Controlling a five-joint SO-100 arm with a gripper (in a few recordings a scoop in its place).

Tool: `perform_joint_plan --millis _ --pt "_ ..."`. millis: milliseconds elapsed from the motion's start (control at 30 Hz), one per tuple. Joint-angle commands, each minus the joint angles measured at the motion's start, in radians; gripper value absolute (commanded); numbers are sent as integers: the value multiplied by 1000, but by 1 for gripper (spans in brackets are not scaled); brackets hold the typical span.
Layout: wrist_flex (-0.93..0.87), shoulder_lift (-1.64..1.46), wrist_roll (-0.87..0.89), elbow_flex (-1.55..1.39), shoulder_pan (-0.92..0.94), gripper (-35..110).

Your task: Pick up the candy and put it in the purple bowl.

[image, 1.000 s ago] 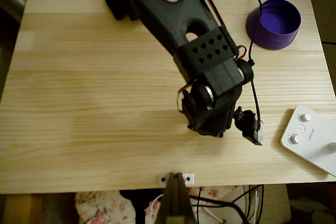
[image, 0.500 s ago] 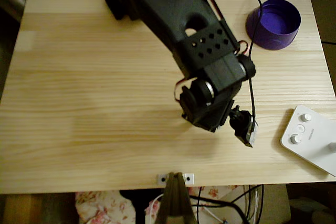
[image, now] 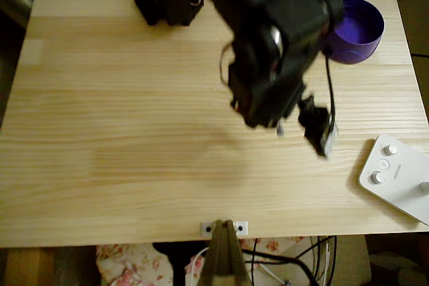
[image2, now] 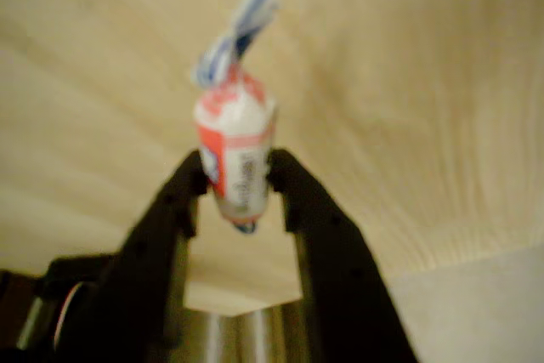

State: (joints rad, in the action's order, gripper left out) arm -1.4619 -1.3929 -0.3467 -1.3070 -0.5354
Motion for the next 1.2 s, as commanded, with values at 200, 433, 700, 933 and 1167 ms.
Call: perform_joint_plan --millis 200,433,700,933,1167 --pt "20 -465 78 -183 -314 0" --pt "41 -383 152 -32 -594 0" --pt "72 -219 175 169 -729 4" --pt "83 -74 155 319 -805 5" --pt "86 28 158 394 -842 6"
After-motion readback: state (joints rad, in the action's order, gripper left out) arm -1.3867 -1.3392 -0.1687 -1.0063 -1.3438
